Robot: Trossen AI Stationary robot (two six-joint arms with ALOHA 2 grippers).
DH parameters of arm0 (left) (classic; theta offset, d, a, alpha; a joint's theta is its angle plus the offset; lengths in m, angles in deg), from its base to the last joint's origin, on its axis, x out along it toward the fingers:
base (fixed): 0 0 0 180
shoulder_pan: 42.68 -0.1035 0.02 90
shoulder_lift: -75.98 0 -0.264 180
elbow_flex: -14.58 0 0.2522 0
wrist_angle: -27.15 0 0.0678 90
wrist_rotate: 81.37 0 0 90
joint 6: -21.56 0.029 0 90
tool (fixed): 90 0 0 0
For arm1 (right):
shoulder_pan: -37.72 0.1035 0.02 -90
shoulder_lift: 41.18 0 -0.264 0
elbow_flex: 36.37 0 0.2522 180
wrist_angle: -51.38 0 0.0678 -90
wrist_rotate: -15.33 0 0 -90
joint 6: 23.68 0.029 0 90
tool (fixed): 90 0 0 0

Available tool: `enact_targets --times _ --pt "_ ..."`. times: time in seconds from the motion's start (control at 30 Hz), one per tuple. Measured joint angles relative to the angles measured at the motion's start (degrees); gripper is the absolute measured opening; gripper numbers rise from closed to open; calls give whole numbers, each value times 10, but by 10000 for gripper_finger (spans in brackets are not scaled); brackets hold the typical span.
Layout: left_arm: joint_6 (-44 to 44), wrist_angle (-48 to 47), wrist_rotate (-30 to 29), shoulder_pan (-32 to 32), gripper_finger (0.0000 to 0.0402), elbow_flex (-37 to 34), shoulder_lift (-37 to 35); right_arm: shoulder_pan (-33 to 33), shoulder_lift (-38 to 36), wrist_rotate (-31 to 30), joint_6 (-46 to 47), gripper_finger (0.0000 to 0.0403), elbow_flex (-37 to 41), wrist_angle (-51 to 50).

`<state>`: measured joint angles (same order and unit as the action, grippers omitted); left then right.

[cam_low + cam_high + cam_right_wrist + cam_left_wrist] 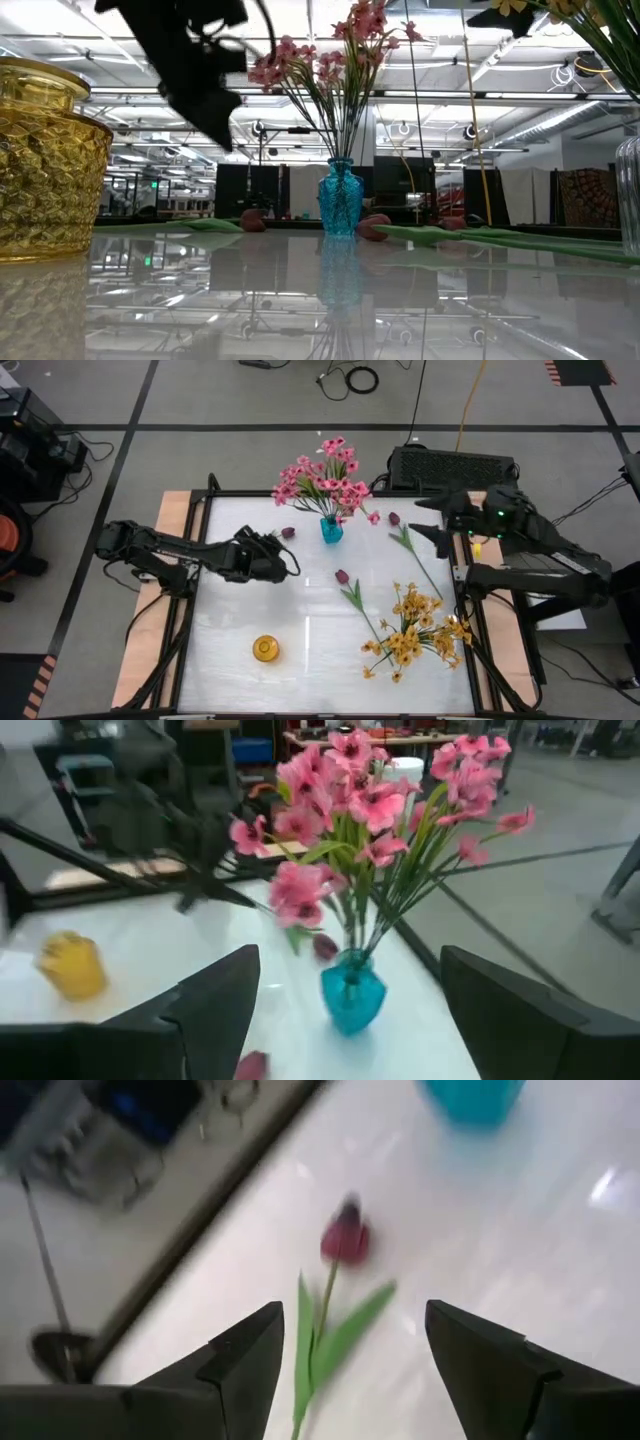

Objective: Sort flowers into vase by color
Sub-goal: Put the top left dark red tulip into the yellow vase

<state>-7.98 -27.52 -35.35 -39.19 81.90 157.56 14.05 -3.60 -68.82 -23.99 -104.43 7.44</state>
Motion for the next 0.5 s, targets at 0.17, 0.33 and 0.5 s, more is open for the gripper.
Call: enact_targets --times 0.17,0.33,0.5 --pt "-1 -14 107 -78 250 -32 0 10 -21 1 27 302 0 -54" --pt "25 -22 192 -146 250 -62 0 24 -21 2 27 302 13 -76" --pt "92 -22 240 -191 250 -76 0 34 -21 3 33 302 60 -30"
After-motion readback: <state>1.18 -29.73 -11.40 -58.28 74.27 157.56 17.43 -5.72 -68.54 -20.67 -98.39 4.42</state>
